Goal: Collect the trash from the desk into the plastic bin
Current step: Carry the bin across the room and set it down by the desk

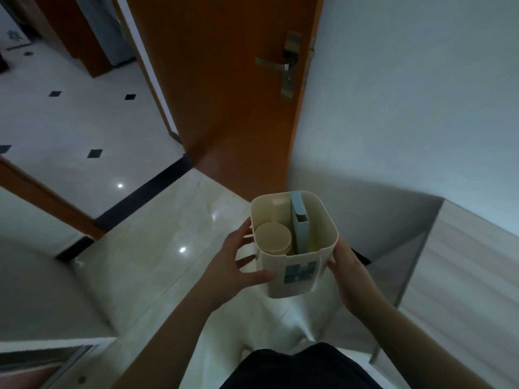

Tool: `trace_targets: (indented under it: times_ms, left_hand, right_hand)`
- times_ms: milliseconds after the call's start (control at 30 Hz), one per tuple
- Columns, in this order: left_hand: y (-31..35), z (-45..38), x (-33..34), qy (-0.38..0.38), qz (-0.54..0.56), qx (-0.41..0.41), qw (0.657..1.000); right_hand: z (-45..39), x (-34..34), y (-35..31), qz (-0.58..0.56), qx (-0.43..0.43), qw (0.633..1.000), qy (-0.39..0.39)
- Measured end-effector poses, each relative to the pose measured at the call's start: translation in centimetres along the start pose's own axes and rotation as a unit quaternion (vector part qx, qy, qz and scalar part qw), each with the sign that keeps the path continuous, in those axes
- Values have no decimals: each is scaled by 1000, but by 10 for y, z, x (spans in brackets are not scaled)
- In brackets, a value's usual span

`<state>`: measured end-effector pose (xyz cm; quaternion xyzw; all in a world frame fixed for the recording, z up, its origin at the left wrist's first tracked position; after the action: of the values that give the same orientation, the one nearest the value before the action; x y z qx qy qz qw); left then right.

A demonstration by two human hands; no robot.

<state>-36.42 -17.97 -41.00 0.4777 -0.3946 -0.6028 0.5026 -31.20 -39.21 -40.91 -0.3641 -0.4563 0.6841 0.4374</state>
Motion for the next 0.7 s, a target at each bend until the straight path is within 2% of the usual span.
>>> trace_targets:
  times_ms: [367,567,700]
  left_hand:
    - [31,-122,73,-122,-30,-5,992]
    - [68,-185,114,-145,-47,-3,988]
    - [85,-223,138,-156,-56,-3,986]
  right_hand:
    - [-42,-101,22,-63,27,992,110]
    - [-77,-162,21,-117,38,980,159]
    - [-98,-195,5,-147,11,975,164]
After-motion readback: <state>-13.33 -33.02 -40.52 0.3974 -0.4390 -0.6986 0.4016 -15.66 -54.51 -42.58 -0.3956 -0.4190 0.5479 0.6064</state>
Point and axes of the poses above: each hand's wrist, its own z-axis away from the middle knuckle, its own x-axis out of the palm, y = z × x, the point moved 10 cm from there along -z, towards the middle knuckle, and after that the axes turned 2 degrees about -y, right-handed, at the moved point
